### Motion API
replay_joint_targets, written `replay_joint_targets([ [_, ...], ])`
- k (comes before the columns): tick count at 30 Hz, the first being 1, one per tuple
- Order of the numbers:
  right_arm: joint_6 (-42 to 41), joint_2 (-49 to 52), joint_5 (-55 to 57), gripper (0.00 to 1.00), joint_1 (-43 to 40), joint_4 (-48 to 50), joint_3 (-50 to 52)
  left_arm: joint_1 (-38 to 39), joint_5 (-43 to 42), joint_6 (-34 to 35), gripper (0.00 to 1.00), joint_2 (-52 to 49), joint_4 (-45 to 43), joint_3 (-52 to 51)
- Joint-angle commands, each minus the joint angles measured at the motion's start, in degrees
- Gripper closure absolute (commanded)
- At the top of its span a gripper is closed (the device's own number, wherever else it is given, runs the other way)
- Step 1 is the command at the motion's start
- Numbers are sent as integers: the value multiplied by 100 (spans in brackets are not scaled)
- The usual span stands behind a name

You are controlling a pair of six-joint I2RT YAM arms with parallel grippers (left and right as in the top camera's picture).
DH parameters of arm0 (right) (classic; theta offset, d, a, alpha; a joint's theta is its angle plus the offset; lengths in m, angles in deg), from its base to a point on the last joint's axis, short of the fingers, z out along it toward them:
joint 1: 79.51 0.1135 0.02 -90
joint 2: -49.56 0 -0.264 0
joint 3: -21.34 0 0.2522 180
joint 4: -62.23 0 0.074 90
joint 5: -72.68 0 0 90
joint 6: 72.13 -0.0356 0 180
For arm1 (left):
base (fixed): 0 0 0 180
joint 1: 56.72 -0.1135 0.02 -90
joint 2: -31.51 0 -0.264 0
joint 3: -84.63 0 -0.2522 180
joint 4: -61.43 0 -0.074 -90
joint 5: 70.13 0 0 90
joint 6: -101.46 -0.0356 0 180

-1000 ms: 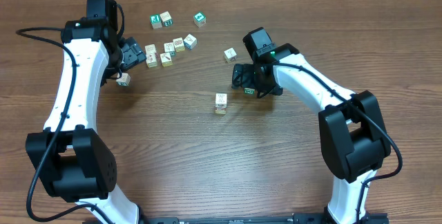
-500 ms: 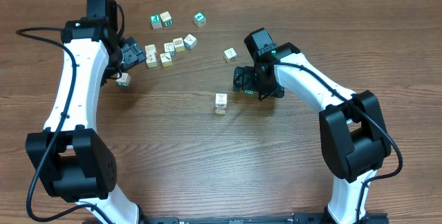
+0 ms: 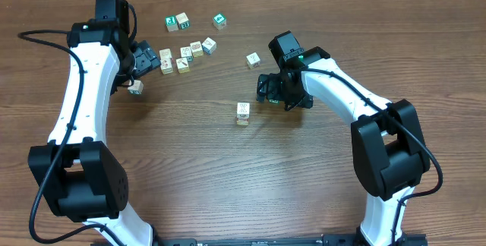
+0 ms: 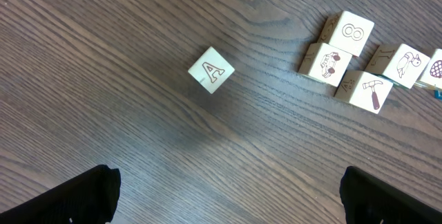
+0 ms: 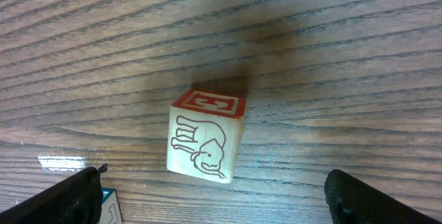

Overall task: Form a tower
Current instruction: 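Open the right gripper and hold above the elephant block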

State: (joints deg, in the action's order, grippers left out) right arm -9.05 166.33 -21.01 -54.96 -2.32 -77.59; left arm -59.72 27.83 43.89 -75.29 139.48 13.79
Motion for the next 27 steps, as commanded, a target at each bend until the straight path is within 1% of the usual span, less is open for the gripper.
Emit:
replay_joint_targets([
  [1,44,37,-31,0,7,9,-157,2,-9,-70,0,94,-4,74],
  [22,44,37,-28,0,7,15,-153,2,-9,-72,1,94,-4,74],
  [27,46,37,-28,0,7,142,-153,2,-7,-72,0,94,-4,74],
])
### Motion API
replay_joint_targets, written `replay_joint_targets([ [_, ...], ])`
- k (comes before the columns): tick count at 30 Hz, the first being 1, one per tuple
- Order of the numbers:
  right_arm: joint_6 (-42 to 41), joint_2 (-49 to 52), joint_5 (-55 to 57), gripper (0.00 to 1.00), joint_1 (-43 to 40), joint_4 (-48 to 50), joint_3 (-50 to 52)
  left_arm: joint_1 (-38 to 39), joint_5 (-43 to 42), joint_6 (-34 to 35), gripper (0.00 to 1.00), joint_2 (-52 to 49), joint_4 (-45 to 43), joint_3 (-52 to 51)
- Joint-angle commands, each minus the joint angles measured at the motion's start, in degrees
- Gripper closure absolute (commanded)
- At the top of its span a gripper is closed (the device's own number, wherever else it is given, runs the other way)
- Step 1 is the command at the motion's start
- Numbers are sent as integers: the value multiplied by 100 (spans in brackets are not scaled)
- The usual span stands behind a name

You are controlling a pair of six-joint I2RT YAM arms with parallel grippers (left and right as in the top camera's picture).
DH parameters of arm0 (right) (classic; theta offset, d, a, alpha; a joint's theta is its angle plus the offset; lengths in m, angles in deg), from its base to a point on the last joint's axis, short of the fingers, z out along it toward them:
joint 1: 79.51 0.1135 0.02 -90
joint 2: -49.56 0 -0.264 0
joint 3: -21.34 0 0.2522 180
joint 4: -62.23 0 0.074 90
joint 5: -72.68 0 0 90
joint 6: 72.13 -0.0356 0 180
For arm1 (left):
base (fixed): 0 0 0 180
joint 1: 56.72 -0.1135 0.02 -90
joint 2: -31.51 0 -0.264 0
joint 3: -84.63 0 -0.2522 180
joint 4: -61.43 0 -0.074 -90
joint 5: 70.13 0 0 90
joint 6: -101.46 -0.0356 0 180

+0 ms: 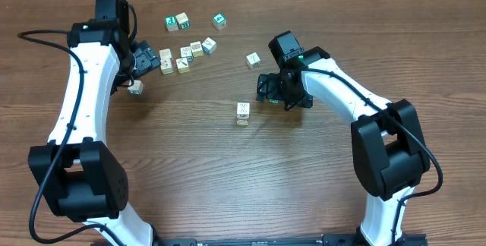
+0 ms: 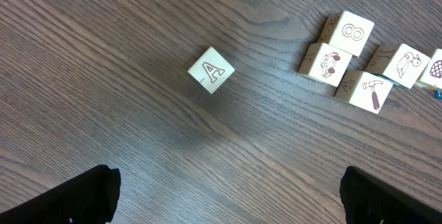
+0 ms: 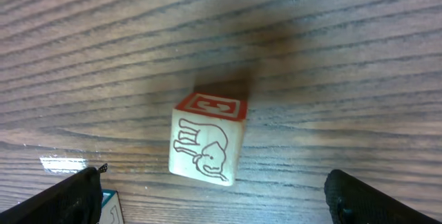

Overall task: Form a tower
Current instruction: 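Open the right gripper and hold above the elephant block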

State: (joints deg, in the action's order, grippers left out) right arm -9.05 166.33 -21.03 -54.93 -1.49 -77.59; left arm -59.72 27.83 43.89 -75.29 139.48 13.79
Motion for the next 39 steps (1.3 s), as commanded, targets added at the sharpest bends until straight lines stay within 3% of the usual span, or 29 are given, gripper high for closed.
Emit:
replay_joint_targets([
  [1,44,37,-26,0,4,79,-153,2,-9,-70,1,94,-4,74],
  [23,431,44,-15,1,4,-151,-492,2,-9,-72,0,94,-4,74],
  [25,431,83,17,5,4,-155,-485,2,-7,-72,0,94,-4,74],
  [33,428,422,17,44,11,-153,-485,2,-9,-70,1,94,-4,74],
  [39,426,435,17,60,11,-138,-485,2,-9,-72,1,94,-4,74],
])
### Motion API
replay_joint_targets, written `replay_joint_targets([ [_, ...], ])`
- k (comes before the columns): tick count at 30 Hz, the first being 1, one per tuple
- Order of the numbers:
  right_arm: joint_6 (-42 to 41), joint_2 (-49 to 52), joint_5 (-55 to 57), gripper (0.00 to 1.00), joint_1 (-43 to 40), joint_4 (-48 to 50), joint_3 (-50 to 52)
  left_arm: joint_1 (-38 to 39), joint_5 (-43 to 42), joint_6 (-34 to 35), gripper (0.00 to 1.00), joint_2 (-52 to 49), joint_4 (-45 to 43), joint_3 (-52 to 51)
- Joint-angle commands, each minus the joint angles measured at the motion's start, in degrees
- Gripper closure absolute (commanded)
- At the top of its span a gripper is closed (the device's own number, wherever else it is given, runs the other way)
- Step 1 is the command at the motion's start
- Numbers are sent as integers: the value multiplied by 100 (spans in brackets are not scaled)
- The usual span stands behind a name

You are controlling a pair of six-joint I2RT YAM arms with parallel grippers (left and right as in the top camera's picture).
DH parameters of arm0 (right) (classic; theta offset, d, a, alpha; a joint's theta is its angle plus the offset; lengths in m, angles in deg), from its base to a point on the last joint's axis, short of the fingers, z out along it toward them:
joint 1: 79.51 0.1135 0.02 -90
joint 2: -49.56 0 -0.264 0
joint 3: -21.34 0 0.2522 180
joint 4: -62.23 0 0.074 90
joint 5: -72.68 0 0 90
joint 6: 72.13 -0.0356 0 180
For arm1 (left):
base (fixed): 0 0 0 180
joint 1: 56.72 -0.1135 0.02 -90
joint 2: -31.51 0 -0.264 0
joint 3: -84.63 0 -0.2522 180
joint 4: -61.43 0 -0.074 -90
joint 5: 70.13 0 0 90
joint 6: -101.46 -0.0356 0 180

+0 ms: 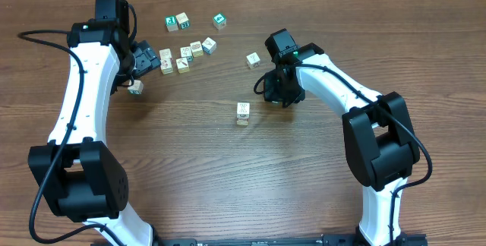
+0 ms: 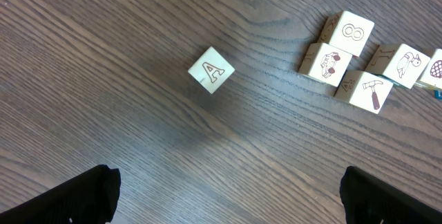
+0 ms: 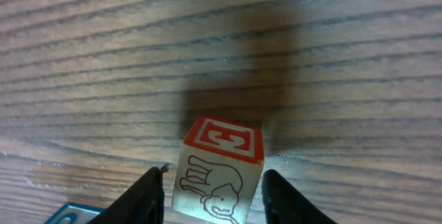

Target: Form a tower

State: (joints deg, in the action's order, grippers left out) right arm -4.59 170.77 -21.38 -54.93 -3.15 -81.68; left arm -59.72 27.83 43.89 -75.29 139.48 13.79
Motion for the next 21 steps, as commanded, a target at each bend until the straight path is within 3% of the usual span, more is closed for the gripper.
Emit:
replay_joint_targets([
  [1,-20,-7,50,61,11,26,-76,2,-9,-70,0,94,-4,74],
  [9,-20,11,52,61,11,31,-76,2,-9,-70,0,94,-4,74],
  [15,-17,11,55,54,11,85,-76,2,-9,-72,1,94,-2,74],
  [21,-20,11,52,62,11,140,-76,2,-9,-72,0,94,-2,74],
])
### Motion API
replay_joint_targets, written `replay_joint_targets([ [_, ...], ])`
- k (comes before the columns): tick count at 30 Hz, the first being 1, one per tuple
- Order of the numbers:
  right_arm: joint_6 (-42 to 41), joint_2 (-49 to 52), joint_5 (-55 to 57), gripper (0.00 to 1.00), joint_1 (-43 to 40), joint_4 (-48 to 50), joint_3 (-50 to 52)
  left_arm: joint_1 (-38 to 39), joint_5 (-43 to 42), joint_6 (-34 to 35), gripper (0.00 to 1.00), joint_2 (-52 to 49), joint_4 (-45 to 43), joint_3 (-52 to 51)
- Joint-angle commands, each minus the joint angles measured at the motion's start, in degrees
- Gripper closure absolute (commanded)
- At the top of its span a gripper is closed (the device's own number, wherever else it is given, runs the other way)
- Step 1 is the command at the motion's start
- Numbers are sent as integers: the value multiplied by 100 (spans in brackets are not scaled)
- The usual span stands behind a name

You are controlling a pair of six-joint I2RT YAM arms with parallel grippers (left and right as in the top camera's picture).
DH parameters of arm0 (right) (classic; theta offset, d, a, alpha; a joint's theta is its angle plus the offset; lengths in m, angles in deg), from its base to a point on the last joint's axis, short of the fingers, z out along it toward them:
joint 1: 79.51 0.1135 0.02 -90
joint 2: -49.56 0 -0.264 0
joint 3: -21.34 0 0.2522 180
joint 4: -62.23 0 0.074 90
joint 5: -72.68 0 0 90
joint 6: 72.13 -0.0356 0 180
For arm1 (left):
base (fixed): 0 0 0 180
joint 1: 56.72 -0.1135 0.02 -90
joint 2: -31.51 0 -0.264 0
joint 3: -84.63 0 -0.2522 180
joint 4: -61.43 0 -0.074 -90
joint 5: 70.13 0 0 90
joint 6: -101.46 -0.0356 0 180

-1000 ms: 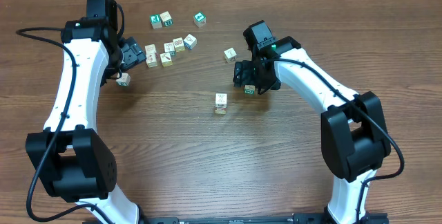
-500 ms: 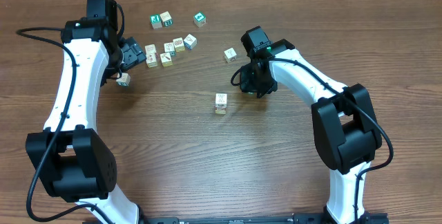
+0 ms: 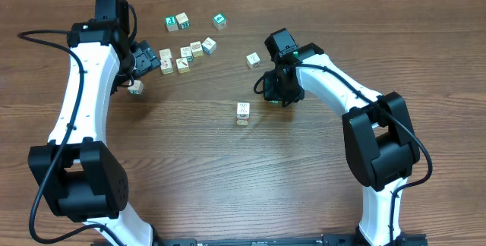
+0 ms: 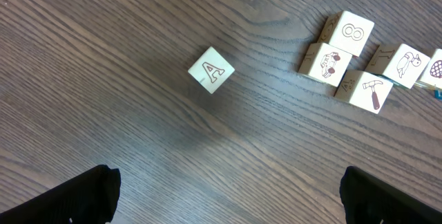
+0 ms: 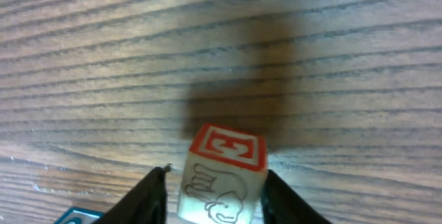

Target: Form a tower

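A wooden block with an elephant on its side and a red letter on top sits between my right gripper's fingers, which are shut on it. In the overhead view the right gripper is just right of a pale block or short stack at mid-table; I cannot tell which. My left gripper hangs open above bare wood. A block marked A lies ahead of it, and in the overhead view this A block is by the left gripper.
A cluster of picture blocks lies right of the A block, seen from overhead as loose blocks. Two green blocks lie further back, and a single block behind the right gripper. A teal block corner shows beside the left finger.
The elephant block now fills more of the space between the right fingers and sits slightly lower in the right wrist view. The left arm and its blocks are unchanged.
At first my right gripper stood wide open over the elephant block on the table. It still did 2.0 s ago. By 0.7 s ago the arm had shifted and the fingers had come in close on both sides of the block, where they hold it now. The left arm stayed still throughout.
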State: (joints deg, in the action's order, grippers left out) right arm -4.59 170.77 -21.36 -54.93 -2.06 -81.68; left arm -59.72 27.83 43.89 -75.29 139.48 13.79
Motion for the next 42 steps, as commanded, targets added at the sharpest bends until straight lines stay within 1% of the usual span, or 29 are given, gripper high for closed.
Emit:
replay_joint_targets([
  [1,-17,11,50,63,11,31,-76,2,-9,-72,0,94,-2,74],
  [10,-17,11,48,64,11,31,-76,2,-9,-70,0,94,-2,74],
  [13,-20,11,46,69,11,31,-76,2,-9,-70,1,94,-4,74],
  [21,-17,4,-20,70,11,28,-83,2,-9,-72,1,94,-2,74],
  [24,-17,-2,-17,75,11,4,-83,2,-9,-72,1,94,-4,74],
  [28,-15,-52,-17,78,9,-37,-90,2,-9,-72,1,94,-4,74],
  [35,7,-535,-17,79,9,-44,-90,2,-9,-72,0,94,-4,74],
  [40,20,-1110,-17,86,9,-155,-90,2,-9,-72,0,94,-4,74],
  [42,50,-1322,-15,87,9,-240,-90,2,-9,-72,0,94,-4,74],
])
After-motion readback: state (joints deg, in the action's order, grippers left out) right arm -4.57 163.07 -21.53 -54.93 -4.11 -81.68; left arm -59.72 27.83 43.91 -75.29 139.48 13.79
